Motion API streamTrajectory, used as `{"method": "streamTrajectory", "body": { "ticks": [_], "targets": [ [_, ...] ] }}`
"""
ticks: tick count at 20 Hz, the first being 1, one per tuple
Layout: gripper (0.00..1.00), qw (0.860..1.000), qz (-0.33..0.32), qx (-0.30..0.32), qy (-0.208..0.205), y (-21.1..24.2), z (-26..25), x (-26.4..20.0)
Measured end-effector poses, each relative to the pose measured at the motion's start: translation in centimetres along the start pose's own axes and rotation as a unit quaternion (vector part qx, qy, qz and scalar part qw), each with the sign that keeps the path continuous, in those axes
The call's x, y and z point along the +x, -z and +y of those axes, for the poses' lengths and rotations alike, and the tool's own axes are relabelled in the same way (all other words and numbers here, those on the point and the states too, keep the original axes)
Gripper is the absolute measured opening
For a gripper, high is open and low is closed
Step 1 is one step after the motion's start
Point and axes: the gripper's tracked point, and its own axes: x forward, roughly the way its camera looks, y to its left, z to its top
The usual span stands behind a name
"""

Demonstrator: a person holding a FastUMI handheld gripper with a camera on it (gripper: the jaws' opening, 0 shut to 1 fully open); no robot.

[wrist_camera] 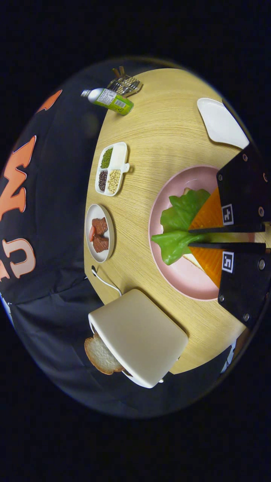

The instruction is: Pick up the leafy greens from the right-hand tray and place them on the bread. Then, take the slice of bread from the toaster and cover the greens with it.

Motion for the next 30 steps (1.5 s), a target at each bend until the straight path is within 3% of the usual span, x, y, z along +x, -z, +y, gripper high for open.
{"method": "streamTrajectory", "body": {
  "ticks": [7,15,20,26,30],
  "targets": [
    [0.22,0.999,0.023,0.017,-0.016,0.5,0.7,0.2],
    [0.38,0.999,-0.024,0.039,-0.011,-3.8,0.4,-2.7],
    [0.68,0.997,-0.058,0.033,-0.023,-8.2,2.8,-5.1],
    [0.95,0.995,-0.076,0.027,-0.051,-13.0,7.8,-6.5],
    [0.99,0.994,-0.076,0.031,-0.075,-15.7,11.4,-7.1]
  ]
}}
